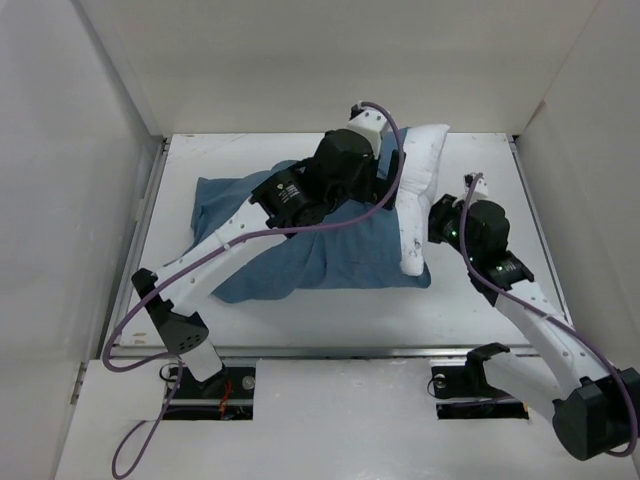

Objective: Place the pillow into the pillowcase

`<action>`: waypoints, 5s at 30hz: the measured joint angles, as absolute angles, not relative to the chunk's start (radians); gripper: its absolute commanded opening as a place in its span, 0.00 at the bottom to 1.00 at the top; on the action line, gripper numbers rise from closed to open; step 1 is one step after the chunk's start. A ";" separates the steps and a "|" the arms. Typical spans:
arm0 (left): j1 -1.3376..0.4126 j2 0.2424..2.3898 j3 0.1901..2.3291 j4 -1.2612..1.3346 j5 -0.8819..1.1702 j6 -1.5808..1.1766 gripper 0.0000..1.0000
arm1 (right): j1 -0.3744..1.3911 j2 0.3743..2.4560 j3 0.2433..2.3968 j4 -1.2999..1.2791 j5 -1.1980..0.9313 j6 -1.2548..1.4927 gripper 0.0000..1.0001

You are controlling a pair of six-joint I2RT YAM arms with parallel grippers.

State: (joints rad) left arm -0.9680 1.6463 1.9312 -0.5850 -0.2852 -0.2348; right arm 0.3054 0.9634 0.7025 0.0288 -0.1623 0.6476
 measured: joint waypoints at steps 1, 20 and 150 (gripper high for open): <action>-0.968 1.642 1.942 -0.581 -0.273 -0.234 1.00 | 0.304 0.950 0.702 0.010 -0.153 0.642 0.00; -1.044 1.684 2.168 -0.384 0.088 -0.128 0.67 | 0.294 1.007 0.720 -0.081 -0.089 0.606 0.00; -0.873 1.694 2.126 -0.424 -0.250 -0.194 0.60 | 0.340 1.184 1.401 -0.414 0.078 0.429 0.00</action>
State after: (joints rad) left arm -0.8734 1.6943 2.1258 -0.4240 -0.2501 -0.1944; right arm 0.3401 1.1835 1.4014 -0.4145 0.0784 0.4286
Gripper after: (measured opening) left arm 0.587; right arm 0.010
